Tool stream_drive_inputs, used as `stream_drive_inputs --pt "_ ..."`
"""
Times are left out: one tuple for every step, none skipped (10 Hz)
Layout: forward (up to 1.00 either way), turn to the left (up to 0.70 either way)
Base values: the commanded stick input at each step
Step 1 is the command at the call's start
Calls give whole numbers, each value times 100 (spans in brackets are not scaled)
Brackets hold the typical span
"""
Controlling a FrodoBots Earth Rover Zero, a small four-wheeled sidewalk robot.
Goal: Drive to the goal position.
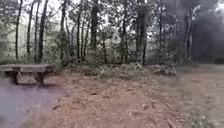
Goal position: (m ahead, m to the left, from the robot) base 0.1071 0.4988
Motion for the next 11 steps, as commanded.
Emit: stream_drive_inputs --pt "0 -70" --pt "0 -70" --pt "0 -70" --pt "0 -70" --pt "0 -70" --pt "0 -70" --pt "0 -70" --pt "0 -70" --pt "0 -70" --pt "0 -70" --pt "0 -70"
